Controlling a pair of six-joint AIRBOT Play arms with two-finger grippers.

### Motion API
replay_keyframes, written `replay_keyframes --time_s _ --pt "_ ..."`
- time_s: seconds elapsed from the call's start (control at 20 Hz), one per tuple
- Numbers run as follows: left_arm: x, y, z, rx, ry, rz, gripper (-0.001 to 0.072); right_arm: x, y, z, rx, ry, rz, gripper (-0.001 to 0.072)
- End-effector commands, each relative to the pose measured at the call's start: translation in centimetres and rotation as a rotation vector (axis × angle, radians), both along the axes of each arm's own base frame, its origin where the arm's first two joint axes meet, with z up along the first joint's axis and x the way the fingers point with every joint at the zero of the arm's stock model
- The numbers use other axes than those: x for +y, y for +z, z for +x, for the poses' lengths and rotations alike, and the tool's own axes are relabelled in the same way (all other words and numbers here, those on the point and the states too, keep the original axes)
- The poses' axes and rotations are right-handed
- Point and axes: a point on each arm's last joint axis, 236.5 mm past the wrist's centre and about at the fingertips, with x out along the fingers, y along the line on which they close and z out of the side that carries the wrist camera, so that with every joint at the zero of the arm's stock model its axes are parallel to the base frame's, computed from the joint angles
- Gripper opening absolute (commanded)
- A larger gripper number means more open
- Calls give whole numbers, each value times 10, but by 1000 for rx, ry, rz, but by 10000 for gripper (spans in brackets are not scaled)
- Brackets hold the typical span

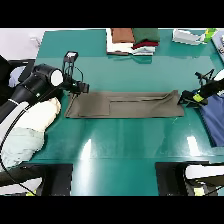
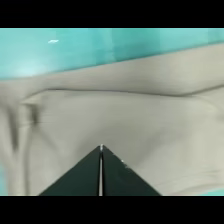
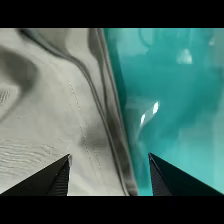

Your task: Fold the shirts.

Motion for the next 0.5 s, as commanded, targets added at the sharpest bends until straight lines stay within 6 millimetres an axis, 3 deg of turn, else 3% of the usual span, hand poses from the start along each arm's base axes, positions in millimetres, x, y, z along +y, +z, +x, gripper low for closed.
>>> replay_keyframes --time_s 0.0,0.05,0.1,0.25,0.35,0.45 --pt "-28 5 -4 -32 -53 -33 24 13 -16 2 -29 -11 29 554" --pt "-32 6 -5 -35 -60 -39 24 17 -15 5 -37 0 29 551" --pt "-35 6 -7 -33 -65 -44 24 21 -15 7 -43 11 26 482" --pt "-43 7 -11 -14 -60 -84 24 29 -14 8 -52 66 23 25" --pt "-54 4 -12 9 -52 -135 24 33 -4 5 -56 81 24 17" --pt "-72 -7 -11 42 -53 -202 23 34 22 6 -110 86 11 16"
